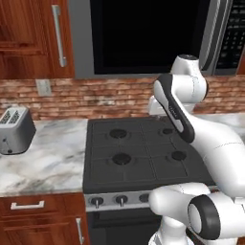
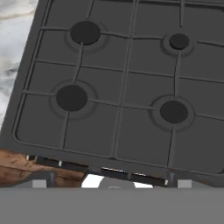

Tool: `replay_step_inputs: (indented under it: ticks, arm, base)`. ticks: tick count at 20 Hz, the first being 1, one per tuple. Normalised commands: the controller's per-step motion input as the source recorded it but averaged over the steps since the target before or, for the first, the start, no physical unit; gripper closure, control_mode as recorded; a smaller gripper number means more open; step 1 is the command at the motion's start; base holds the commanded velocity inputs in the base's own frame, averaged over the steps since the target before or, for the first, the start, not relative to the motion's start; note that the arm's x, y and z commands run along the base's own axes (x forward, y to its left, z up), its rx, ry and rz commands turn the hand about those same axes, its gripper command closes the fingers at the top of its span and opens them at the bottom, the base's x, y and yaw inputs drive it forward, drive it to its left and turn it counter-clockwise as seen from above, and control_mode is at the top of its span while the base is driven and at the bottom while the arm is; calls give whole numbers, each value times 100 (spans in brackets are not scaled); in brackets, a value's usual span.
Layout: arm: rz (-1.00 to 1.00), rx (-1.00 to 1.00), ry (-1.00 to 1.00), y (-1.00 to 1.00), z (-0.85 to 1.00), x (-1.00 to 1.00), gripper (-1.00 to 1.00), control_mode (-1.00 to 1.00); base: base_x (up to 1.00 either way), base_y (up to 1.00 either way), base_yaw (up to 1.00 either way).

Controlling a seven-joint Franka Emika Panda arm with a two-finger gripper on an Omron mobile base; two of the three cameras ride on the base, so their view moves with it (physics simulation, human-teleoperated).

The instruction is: Navigate to the microwave.

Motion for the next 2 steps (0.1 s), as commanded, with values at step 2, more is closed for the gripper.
replay_step_inputs:
  ticks: [2]
  arm:
    - [0,0,0,0,0,0,-100,100]
  base:
    - [100,40,-2]
